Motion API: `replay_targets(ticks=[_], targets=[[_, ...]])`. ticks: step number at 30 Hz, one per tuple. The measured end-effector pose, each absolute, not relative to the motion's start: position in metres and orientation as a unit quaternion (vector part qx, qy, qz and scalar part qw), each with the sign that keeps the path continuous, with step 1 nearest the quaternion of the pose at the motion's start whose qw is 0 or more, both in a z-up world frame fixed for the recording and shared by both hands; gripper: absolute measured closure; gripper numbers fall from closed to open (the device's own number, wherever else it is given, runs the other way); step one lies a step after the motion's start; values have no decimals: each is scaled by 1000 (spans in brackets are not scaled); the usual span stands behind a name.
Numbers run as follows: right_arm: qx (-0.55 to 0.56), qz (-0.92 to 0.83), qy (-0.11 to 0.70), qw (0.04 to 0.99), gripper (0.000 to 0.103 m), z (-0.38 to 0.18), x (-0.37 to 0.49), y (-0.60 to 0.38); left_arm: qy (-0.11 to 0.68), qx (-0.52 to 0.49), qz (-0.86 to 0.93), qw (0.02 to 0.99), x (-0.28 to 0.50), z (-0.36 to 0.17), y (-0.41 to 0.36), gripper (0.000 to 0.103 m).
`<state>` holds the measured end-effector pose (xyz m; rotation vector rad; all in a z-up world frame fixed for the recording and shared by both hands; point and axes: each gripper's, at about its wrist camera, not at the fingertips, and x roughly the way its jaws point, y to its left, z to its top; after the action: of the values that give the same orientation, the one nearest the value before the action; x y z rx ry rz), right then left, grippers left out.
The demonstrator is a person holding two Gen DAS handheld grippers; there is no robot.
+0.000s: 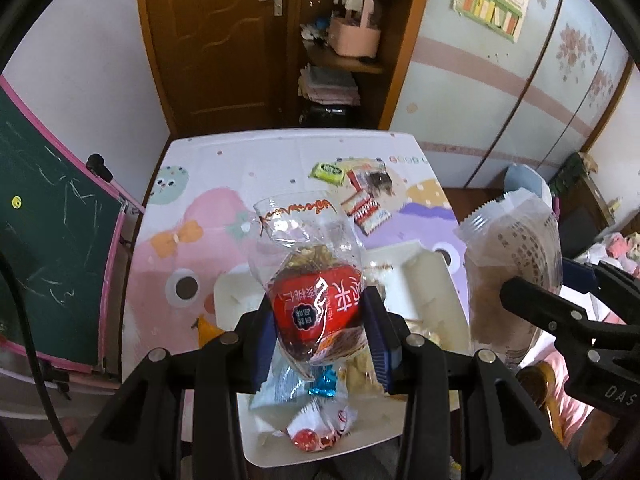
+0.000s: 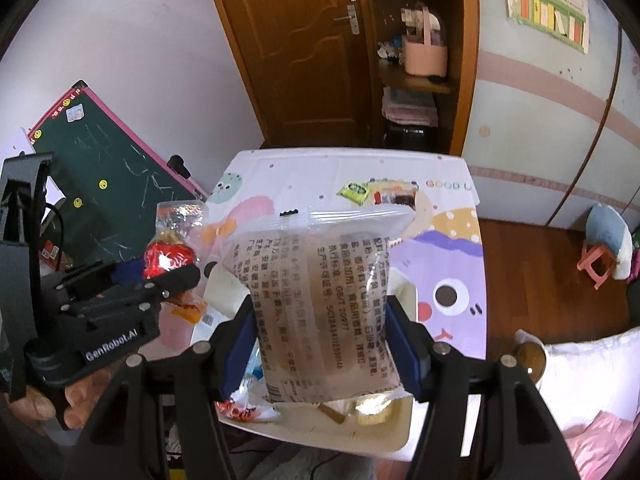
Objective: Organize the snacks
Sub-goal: 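Carry the red-labelled bag and printed bread bag over the tray and release them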
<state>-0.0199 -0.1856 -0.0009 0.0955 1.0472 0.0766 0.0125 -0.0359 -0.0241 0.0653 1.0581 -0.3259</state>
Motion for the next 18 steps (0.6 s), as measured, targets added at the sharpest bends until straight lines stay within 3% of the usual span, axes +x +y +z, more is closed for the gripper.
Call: replay_targets(ticks=[18], targets=[[58,10,551,833,41,-46,-36,-186,544,51,-155,823,1,-70,-50,64]])
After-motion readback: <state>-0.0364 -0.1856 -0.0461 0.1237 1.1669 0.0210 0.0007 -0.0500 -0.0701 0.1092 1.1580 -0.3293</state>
